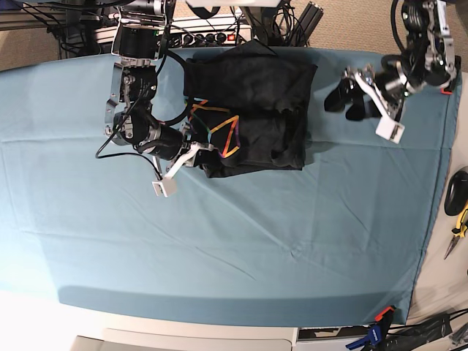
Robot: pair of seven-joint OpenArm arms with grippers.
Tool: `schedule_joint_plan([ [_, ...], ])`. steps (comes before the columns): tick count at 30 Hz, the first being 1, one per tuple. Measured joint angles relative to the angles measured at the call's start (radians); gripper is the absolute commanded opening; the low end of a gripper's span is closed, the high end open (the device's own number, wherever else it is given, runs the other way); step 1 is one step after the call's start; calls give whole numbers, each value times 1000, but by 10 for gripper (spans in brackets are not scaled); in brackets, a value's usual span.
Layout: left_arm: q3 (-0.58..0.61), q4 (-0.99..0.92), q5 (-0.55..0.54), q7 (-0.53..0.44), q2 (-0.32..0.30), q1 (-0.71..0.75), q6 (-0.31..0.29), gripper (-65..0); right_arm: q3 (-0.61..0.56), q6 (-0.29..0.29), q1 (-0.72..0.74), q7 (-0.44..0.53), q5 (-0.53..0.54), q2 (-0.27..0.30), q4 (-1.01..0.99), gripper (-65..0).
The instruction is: Fold the T-shirt properly
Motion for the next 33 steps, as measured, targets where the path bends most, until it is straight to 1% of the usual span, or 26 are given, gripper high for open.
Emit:
schedule_joint_plan([
  [2, 0, 31, -28, 0, 0, 26, -4, -268, 0, 0, 0, 2, 0, 0, 0, -650],
  [7, 8, 61, -29, 0, 3, 61, -2, -268, 0, 0, 0, 2, 0, 0, 0, -650],
  [10, 69, 61, -6, -16, 26, 79, 4, -268, 0, 0, 0, 2, -1, 0, 0, -650],
  [12, 129, 54, 45, -23, 51, 86, 26, -268, 0, 0, 0, 3, -1, 0, 0, -650],
  [13, 154, 50, 66, -26, 64, 85, 27, -268, 0, 0, 0, 3, -1, 0, 0, -650],
  [16, 194, 49, 79, -45, 87, 75, 37, -268, 0, 0, 0, 3, -1, 0, 0, -650],
  [23, 200, 45, 91, -45, 89, 75, 38, -268, 0, 0, 0, 2, -1, 0, 0, -650],
  [29, 200, -32, 97, -69, 89, 74, 37, -268, 0, 0, 0, 2, -1, 0, 0, -650],
  [33, 200, -70, 77, -76, 89, 61, 33, -268, 0, 0, 0, 2, -1, 0, 0, -650],
])
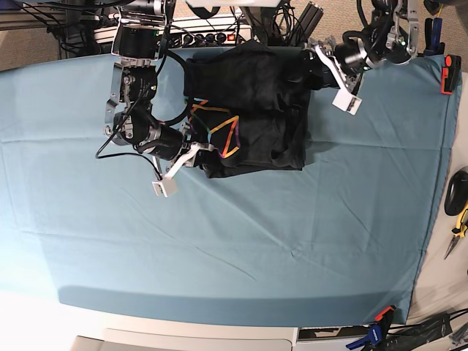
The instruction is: Fold the T-shirt properly
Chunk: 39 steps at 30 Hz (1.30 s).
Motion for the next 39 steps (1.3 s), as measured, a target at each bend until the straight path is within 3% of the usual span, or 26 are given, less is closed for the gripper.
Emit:
schedule_joint_plan([
  [11, 67, -1, -10, -14, 25, -3, -7, -289, 0, 0, 0, 0, 0, 0, 0, -650],
  [13, 89, -2, 0, -14, 25, -3, -8, -354, 0, 0, 0, 0, 0, 0, 0, -650],
  [18, 93, -5, 22, 3, 25, -25, -31, -650, 0, 0, 0, 0, 0, 0, 0, -650],
  [30, 71, -6, 89, 8, 7, -101, -33, -650, 58, 0, -1, -11, -39, -4, 46, -650],
  [36, 55, -6, 123, 0, -17, -158, -18, -650, 117, 0, -3, -34, -58, 2, 86, -650],
  [39, 55, -7, 169, -23, -19, -191, 18, -650, 123, 0, -12, -56, -57, 14, 86, -650],
])
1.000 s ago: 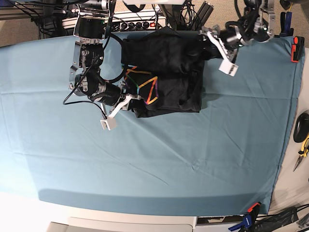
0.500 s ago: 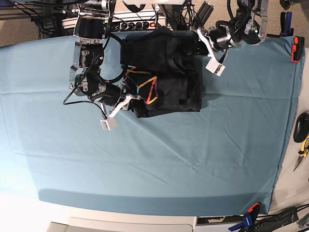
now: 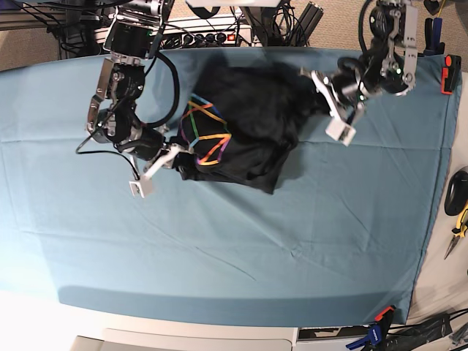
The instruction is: Fold the T-shirt properly
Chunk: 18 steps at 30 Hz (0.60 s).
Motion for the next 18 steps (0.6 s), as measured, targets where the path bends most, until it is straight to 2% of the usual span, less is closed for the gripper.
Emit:
schedule_joint_plan([
  [3, 0, 0, 9, 0, 0, -42, 5, -650, 0, 0, -20, 5, 21, 0, 1, -650],
  [12, 1, -1, 30, -15, 0, -134, 5, -650, 1, 2, -156, 49, 170, 0, 14, -650],
  [18, 52, -1, 44, -23, -3, -157, 6, -650, 6, 89, -240, 69, 227, 3, 31, -650],
])
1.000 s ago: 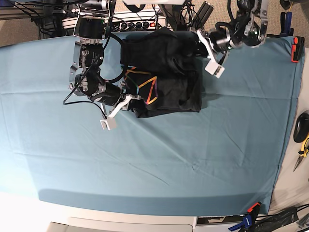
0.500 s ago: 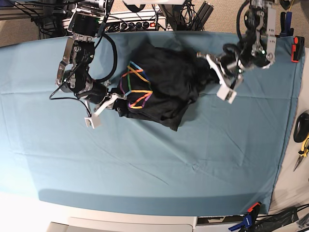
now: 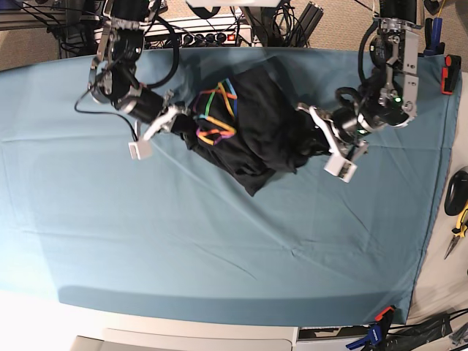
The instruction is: Fold the T-shirt properly
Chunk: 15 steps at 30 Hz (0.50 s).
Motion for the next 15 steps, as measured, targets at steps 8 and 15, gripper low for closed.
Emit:
schedule_joint_plan([
  [8, 141, 0, 70, -14, 0, -10, 6, -650, 0, -15, -168, -28, -3, -47, 195, -650],
  [15, 167, -1, 77, -6, 0, -51, 12, -650, -5, -19, -230, 5, -187, -44, 428, -650],
])
